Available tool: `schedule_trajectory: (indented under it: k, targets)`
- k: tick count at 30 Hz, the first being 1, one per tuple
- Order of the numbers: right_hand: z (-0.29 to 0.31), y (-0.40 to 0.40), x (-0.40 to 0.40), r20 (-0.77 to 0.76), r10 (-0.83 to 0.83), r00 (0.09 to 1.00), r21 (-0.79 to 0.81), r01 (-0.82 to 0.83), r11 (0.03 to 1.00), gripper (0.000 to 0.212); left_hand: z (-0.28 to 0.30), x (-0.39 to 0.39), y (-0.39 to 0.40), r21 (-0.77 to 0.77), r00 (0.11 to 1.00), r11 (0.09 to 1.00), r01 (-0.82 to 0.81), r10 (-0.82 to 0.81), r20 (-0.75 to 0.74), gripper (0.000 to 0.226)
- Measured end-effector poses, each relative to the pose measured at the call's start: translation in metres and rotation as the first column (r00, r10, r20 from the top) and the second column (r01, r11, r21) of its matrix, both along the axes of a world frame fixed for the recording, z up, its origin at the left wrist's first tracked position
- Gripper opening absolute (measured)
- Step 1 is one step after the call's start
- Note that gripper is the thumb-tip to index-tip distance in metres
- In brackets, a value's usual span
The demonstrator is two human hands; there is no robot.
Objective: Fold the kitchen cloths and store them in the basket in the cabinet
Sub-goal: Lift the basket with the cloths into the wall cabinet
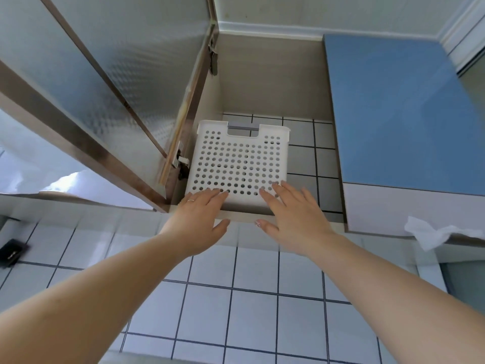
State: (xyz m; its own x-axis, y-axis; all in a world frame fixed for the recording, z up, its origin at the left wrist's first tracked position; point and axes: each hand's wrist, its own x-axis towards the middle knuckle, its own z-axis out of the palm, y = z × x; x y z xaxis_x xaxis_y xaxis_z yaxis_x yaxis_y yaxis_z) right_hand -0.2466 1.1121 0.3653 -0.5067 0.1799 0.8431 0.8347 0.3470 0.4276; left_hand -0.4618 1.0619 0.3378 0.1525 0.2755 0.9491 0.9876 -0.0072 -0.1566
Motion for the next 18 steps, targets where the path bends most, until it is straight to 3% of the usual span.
schedule_trajectory:
  k: [3, 5, 7, 10, 13, 15, 17, 18]
  targets:
    - [-0.006, -0.021, 0.009, 0.069, 0.043, 0.997, 0.020, -0.044, 0.999, 0.070, -0.013, -0.001, -0.021, -0.020, 0.985, 0.991, 0.134, -0.131, 0.117, 0.049]
    - [-0.008, -0.034, 0.014, 0.119, 0.066, 0.991, 0.035, -0.070, 0.997, 0.071, -0.022, -0.005, -0.037, -0.112, 0.958, 0.974, 0.195, -0.165, 0.237, 0.035]
    - [-0.010, -0.046, 0.019, 0.151, 0.095, 0.984, 0.048, -0.103, 0.994, 0.072, -0.029, -0.009, -0.054, -0.180, 0.908, 0.944, 0.276, -0.194, 0.372, 0.019]
    - [-0.014, -0.061, 0.027, 0.181, 0.158, 0.971, 0.043, -0.169, 0.985, 0.072, -0.038, -0.011, -0.079, -0.152, 0.816, 0.933, 0.326, -0.196, 0.543, 0.010]
    - [-0.020, -0.074, 0.034, 0.231, 0.182, 0.956, 0.056, -0.200, 0.978, 0.071, -0.045, -0.011, -0.101, -0.028, 0.643, 0.930, 0.365, -0.231, 0.730, 0.016]
    - [-0.024, -0.082, 0.034, 0.242, 0.218, 0.945, 0.056, -0.237, 0.970, 0.070, -0.048, -0.011, -0.115, 0.139, 0.443, 0.915, 0.379, -0.312, 0.840, 0.040]
    - [-0.026, -0.091, 0.036, 0.257, 0.253, 0.933, 0.049, -0.274, 0.960, 0.069, -0.048, -0.011, -0.129, 0.340, 0.268, 0.904, 0.257, -0.405, 0.874, 0.064]
    - [-0.026, -0.095, 0.036, 0.264, 0.263, 0.928, 0.053, -0.286, 0.957, 0.069, -0.045, -0.012, -0.135, 0.436, 0.223, 0.879, 0.192, -0.472, 0.853, 0.066]
